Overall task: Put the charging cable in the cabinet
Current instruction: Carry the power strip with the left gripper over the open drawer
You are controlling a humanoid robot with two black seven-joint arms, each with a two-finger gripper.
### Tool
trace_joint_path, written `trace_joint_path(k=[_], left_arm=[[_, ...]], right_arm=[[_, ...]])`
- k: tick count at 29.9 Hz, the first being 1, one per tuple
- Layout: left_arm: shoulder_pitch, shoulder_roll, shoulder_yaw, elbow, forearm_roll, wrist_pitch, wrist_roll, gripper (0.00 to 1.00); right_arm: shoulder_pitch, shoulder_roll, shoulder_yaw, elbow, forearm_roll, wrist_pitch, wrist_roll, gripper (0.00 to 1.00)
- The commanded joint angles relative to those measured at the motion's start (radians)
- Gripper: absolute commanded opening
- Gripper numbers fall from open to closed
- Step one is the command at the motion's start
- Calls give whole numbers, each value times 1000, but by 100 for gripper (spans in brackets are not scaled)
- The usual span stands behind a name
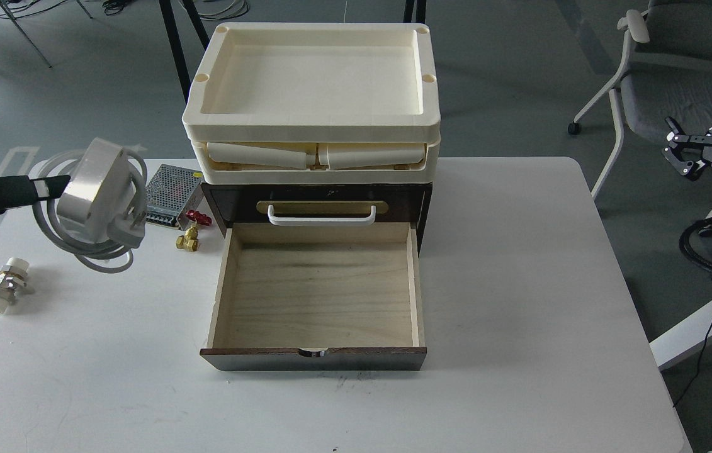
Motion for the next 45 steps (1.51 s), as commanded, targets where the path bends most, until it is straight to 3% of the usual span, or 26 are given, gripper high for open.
trace_joint_path(k=[1,6,11,24,35,39,45], left_arm=[[2,-91,2,-13,-41,11,0,1],[21,-261,21,-6,-52,94,0,1],[31,-405,37,32,-39,106,0,1],[133,-616,40,239,95,141,0,1],[202,-637,41,270,172,236,0,1],[198,-636,55,257,230,241,28,1],[172,-616,83,241,284,232,36,1]], right_arm=[[-2,-2,0,-24,0,0,0,100],[-8,-1,0,-28,0,0,0,100],[-10,2,0,-28,0,0,0,100],[-13,7,3,-48,0,0,0,100],[-16,9,5,-60,0,0,1,100],[-19,9,5,-60,0,0,1,100],[-27,9,5,-60,0,0,1,100]])
